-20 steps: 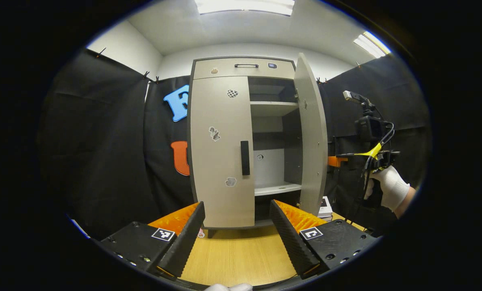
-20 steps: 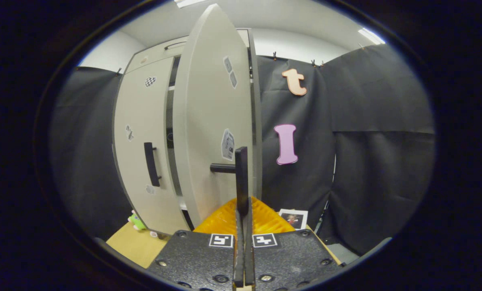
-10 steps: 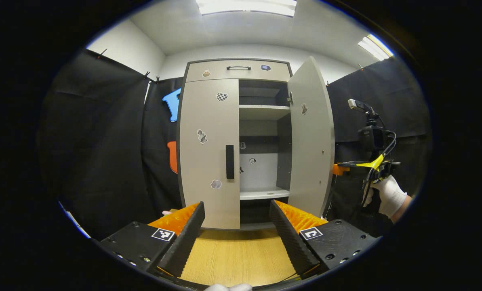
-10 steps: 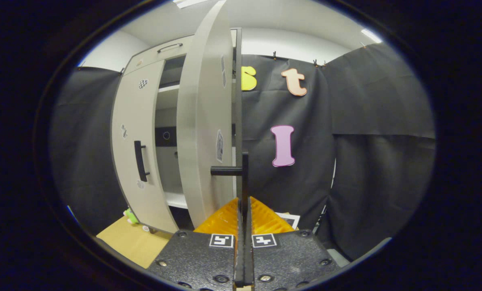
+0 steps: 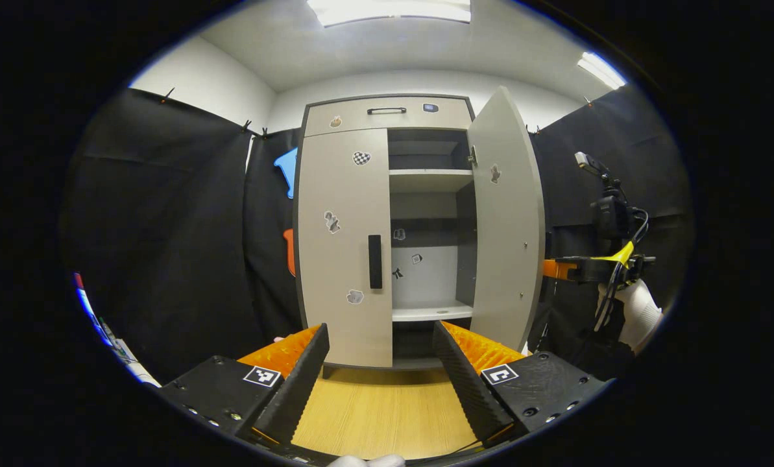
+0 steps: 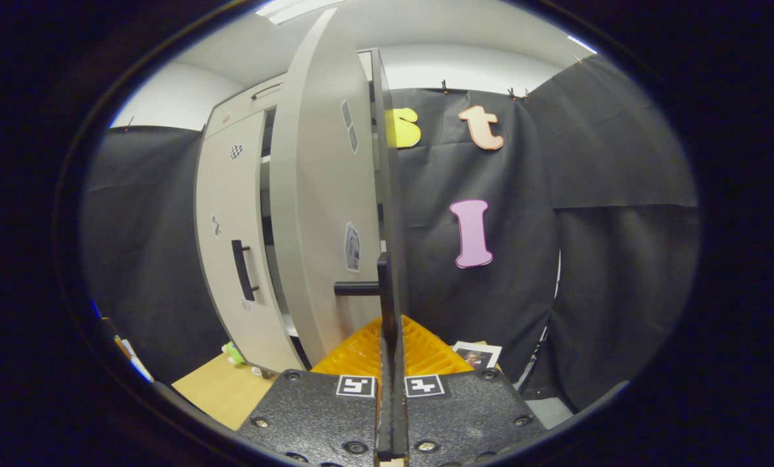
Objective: Open the right door of the double-door shoe cabinet with the right hand, and open the left door with the left hand.
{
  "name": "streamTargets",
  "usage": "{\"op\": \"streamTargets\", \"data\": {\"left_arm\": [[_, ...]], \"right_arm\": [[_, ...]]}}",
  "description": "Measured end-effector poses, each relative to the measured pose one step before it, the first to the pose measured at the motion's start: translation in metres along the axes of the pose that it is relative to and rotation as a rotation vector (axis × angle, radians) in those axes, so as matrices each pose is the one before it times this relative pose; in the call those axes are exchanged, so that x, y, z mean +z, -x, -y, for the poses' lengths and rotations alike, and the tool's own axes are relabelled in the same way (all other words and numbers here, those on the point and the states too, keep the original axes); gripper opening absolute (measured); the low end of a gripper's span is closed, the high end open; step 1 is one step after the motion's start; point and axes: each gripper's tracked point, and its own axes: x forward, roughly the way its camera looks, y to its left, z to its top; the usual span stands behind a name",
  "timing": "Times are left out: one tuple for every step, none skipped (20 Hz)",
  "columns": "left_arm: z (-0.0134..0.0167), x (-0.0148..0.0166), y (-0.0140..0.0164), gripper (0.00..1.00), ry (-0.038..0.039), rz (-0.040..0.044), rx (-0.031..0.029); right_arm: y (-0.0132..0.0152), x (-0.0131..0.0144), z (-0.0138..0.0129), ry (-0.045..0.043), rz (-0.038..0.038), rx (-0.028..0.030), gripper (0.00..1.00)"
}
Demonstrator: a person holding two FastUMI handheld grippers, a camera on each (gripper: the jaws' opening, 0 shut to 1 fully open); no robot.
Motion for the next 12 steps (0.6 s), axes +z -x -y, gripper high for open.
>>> {"op": "streamTargets", "data": {"left_arm": [[-0.00189,-0.00093,-0.00076,0.96,-0.00603,0.00097,0.00146],[-0.00323,-0.00073,-0.00031,0.96,-0.00475,-0.00191,0.00311],[-0.00178,-0.00027,0.00072,0.96,-0.00007,-0.00072,-0.00130],[-0.00262,-0.00040,0.00014,0.96,0.00174,-0.00017,-0.00124],[-0.00424,0.00079,-0.00079,0.96,0.00045,-0.00009,-0.00150],[-0.00389,-0.00126,-0.00206,0.96,-0.00526,-0.00213,-0.00256],[-0.00500,0.00022,-0.00303,0.96,-0.00233,0.00234,-0.00254],[-0.00348,-0.00082,-0.00216,0.96,0.00249,-0.00067,-0.00720],[-0.00259,-0.00050,0.00014,0.96,0.00528,0.00281,-0.00880],[-0.00320,-0.00048,0.00037,0.96,0.00162,0.00156,-0.00537],[-0.00224,0.00039,0.00314,0.96,-0.00131,0.00044,-0.00276],[-0.00350,-0.00119,0.00070,0.96,-0.00107,-0.00070,-0.00369]], "right_arm": [[-0.00030,0.00002,0.00136,0.00349,0.00273,-0.00408,0.04],[0.00016,0.00052,0.00019,0.00163,-0.00060,-0.00521,0.04],[0.00119,-0.00013,0.00131,0.00049,-0.00081,-0.00730,0.03],[0.00089,-0.00028,0.00037,0.00119,-0.00122,-0.00503,0.06],[0.00078,0.00025,0.00169,0.00273,0.00274,-0.00721,0.07],[0.00201,0.00131,0.00194,0.00564,0.00568,-0.00649,0.08],[0.00004,0.00015,0.00180,0.00663,0.00120,-0.00756,0.10],[0.00192,0.00061,0.00250,0.00332,0.00048,-0.01555,0.16],[0.00276,0.00116,0.00292,0.00233,0.00653,-0.01654,0.21],[0.00351,0.00310,0.00187,-0.00151,0.01183,-0.02056,0.36],[-0.00034,0.00177,-0.00006,0.00084,0.00855,-0.01099,0.42],[-0.00006,0.00169,-0.00403,0.00442,0.01010,0.00665,0.61]]}}
